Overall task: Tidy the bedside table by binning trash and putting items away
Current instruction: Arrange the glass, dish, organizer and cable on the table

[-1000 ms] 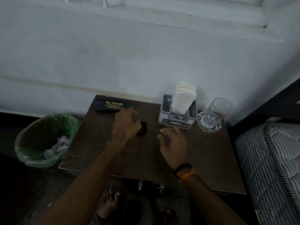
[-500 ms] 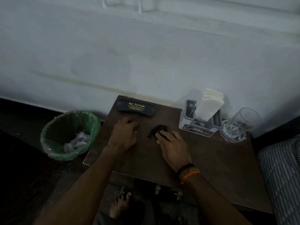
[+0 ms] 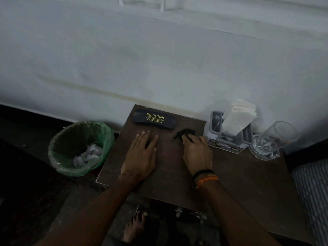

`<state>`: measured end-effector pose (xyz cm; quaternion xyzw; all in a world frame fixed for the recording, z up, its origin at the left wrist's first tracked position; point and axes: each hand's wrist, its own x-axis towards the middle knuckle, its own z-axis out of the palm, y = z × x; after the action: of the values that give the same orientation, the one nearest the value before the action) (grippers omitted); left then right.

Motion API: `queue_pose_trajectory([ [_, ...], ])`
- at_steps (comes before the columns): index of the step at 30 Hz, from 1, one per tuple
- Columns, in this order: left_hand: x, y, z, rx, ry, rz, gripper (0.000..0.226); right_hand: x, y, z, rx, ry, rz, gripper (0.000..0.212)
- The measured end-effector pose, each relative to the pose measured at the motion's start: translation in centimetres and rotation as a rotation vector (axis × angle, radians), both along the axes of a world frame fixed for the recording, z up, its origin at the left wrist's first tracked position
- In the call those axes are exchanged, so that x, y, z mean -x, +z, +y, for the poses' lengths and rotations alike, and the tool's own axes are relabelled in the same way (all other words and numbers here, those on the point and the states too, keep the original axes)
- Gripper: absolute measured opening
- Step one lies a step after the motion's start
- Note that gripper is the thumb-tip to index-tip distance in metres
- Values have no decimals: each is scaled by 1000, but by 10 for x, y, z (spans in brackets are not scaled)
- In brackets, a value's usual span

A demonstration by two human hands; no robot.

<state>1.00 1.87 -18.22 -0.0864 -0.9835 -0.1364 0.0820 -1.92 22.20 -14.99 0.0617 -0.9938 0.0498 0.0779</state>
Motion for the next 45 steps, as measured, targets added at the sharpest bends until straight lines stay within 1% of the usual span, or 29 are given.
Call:
queue_pose_trajectory([
  [4,0,1,0,-1,6,-10,51,8,3,-6,3,-69,-36,43],
  [10,1,2,2,-22,15,4,51,22,3,-11,33,-138,5,42],
  [16,3,1,3,-23,20,-2,51,33,-1,-15,45,-149,57,42],
  [23,2,3,2,-5,31,-1,52,35,-6,-17,54,-148,63,37],
  [26,2,4,3,3,28,-11,53,31,-4,-16,84,-133,117,37],
  [28,2,6,4,10,27,-24,54,28,0,-16,94,-109,202,38],
  [31,1,8,4,18,21,-50,56,30,9,-22,163,-31,284,43],
  [33,1,10,4,17,11,-68,58,37,15,-31,206,50,217,53],
  [36,1,11,3,20,4,-73,59,52,17,-50,179,114,-3,73],
  [37,1,12,3,21,3,-75,60,56,17,-55,162,117,-48,77],
  [39,0,13,4,18,1,-85,60,63,16,-63,150,110,-82,77],
  [45,0,14,3,14,-5,-88,60,74,21,-70,188,113,-70,62],
])
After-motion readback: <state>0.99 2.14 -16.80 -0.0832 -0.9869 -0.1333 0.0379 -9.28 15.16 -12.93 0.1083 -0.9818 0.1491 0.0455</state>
